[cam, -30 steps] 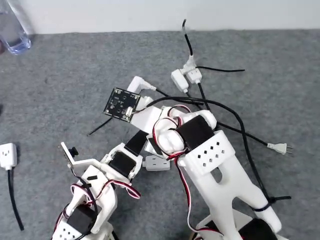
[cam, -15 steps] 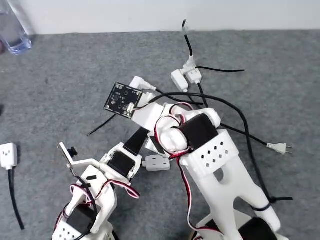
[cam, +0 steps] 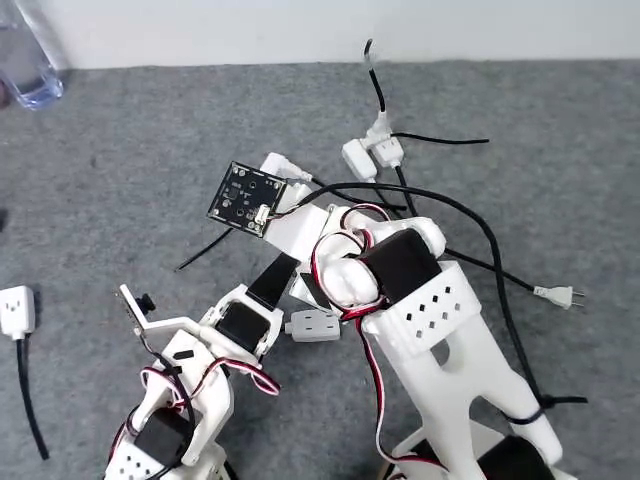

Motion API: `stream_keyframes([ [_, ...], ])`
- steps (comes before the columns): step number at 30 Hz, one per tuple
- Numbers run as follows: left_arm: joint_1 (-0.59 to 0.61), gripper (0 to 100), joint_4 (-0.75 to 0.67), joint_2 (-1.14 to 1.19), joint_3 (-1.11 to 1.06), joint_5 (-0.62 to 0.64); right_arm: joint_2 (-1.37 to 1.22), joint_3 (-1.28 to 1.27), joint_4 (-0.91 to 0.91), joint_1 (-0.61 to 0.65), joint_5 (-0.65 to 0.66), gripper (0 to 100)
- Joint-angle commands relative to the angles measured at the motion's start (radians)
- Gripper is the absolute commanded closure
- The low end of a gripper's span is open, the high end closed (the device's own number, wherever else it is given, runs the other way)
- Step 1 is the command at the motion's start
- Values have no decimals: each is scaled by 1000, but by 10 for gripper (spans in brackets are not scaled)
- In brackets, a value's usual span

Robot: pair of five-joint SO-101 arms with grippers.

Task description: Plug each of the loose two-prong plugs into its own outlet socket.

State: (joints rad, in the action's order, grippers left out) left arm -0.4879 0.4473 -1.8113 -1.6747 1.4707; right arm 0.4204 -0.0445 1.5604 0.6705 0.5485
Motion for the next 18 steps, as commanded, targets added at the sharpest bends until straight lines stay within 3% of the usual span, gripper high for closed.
stream_keyframes([
  [1, -5, 968, 14, -5, -8, 9, 39, 87, -5, 27, -11, 991],
  [18, -5, 968, 14, -5, -8, 9, 39, 87, -8, 28, -11, 991],
])
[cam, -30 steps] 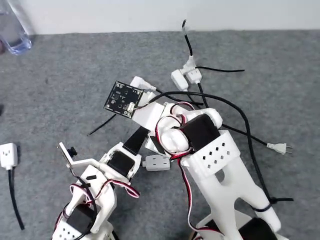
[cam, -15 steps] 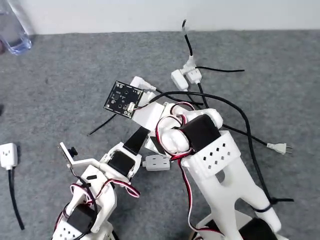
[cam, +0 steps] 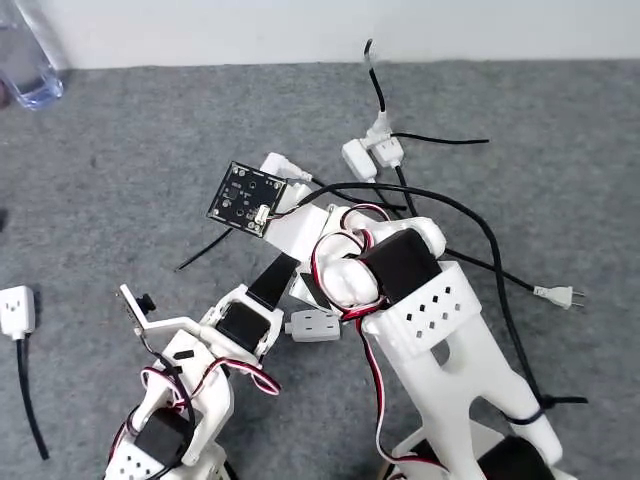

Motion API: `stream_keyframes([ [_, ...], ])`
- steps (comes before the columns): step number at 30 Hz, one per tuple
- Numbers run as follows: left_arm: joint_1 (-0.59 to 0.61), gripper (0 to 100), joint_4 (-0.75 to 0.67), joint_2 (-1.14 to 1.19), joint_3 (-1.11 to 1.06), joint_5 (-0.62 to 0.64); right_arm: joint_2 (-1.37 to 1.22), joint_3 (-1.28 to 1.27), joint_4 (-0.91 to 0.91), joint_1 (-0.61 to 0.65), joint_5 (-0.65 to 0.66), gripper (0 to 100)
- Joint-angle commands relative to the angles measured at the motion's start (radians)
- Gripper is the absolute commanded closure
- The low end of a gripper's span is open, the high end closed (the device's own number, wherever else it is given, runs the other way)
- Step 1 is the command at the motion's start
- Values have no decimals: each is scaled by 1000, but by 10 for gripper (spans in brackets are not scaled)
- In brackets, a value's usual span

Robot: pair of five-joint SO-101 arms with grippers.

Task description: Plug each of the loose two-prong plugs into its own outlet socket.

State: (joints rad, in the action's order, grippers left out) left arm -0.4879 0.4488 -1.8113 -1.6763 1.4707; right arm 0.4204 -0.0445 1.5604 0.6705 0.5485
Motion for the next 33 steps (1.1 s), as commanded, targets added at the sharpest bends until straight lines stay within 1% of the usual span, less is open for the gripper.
stream_keyframes([
  [1, -6, 968, 12, -5, -7, 9, 39, 87, -8, 28, -11, 991],
  [24, -3, 968, 9, -5, -7, 8, 39, 87, -15, 22, -11, 991],
  [25, 8, 967, 8, -5, -7, 8, 39, 87, -12, 21, -11, 991],
  [27, 66, 967, 3, -5, -7, 8, 39, 87, -5, 21, -11, 991],
  [31, 218, 967, -23, -5, -7, 8, 28, 86, 5, 19, -5, 991],
  [33, 301, 967, -23, -5, -7, 8, 25, 84, 16, -4, -3, 991],
])
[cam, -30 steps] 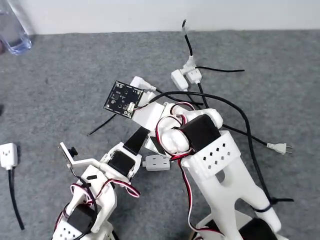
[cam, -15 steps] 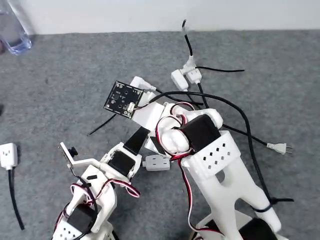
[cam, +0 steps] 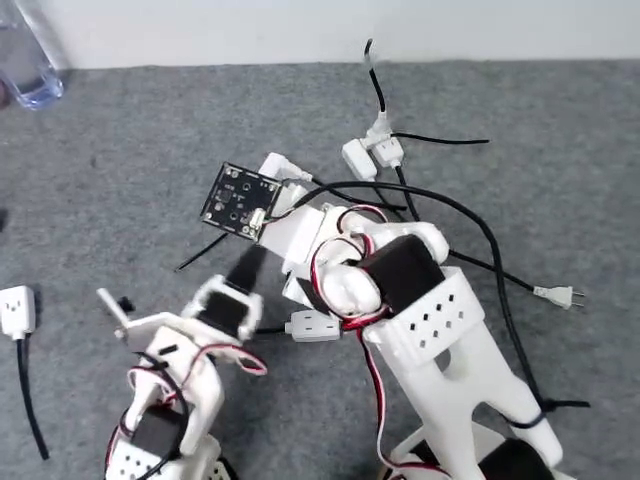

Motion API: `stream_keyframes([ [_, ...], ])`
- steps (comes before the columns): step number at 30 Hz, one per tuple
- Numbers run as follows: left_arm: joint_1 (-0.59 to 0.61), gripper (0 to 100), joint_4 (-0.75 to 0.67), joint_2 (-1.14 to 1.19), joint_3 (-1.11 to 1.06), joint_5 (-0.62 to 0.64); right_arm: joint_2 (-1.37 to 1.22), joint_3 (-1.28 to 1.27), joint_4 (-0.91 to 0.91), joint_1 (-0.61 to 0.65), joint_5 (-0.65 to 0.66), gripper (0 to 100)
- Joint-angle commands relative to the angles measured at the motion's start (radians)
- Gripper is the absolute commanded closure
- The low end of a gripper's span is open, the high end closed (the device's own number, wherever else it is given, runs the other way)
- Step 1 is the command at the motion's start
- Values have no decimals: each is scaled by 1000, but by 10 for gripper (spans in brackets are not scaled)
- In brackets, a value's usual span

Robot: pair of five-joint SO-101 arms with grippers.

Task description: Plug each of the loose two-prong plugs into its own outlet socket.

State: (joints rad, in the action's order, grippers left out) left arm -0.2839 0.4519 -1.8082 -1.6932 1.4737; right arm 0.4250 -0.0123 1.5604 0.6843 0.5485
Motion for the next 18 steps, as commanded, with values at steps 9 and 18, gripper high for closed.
stream_keyframes([
  [9, 422, 968, 84, -8, 10, 5, -79, 52, 35, -185, 86, 991],
  [18, 674, 967, 98, -6, 10, 5, -208, 49, 65, -209, 195, 991],
])
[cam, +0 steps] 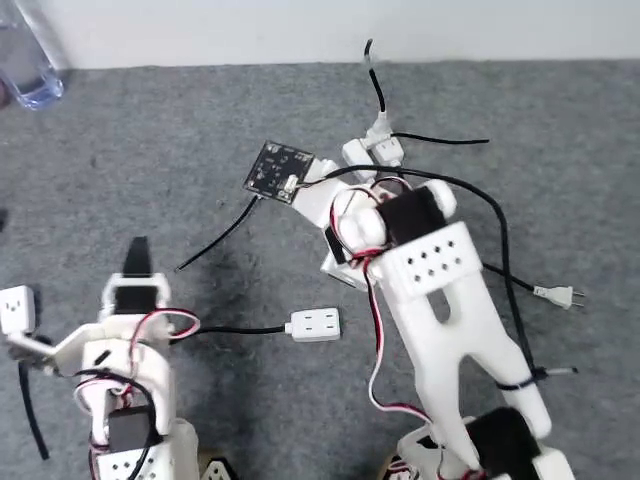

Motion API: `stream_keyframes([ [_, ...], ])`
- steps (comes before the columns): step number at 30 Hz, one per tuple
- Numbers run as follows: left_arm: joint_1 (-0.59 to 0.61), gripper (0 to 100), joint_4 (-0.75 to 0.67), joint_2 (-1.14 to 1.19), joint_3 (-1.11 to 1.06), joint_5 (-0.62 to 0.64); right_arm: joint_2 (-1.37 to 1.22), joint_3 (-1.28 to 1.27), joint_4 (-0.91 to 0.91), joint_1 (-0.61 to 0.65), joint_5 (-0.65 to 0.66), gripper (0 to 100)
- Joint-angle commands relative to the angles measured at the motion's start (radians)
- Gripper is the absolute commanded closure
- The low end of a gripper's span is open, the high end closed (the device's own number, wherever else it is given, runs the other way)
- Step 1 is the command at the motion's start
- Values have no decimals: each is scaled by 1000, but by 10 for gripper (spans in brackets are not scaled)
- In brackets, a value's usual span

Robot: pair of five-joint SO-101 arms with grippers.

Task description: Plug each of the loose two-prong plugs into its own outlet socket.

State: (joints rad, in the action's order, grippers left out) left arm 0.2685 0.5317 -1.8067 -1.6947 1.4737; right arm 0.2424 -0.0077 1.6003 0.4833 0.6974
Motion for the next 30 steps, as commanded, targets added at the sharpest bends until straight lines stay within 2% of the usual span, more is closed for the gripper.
stream_keyframes([
  [1, 172, 968, 29, -9, 12, 5, -45, 44, 33, -7, 66, 991],
  [6, 339, 968, 126, -9, 12, 5, -139, 44, 51, -7, 178, 991],
  [11, 361, 967, 224, -9, 12, -37, -243, 44, 88, -5, 278, 991],
  [17, 358, 967, 238, -9, 12, -288, -326, 44, 58, -1, 287, 991],
  [20, 361, 967, 242, -9, 12, -367, -351, 44, 39, 1, 284, 991],
  [24, 361, 967, 242, -9, 12, -393, -364, 44, 25, 30, 278, 991],
  [30, 361, 967, 242, -8, 12, -393, -358, -5, -8, 94, 201, 991],
])
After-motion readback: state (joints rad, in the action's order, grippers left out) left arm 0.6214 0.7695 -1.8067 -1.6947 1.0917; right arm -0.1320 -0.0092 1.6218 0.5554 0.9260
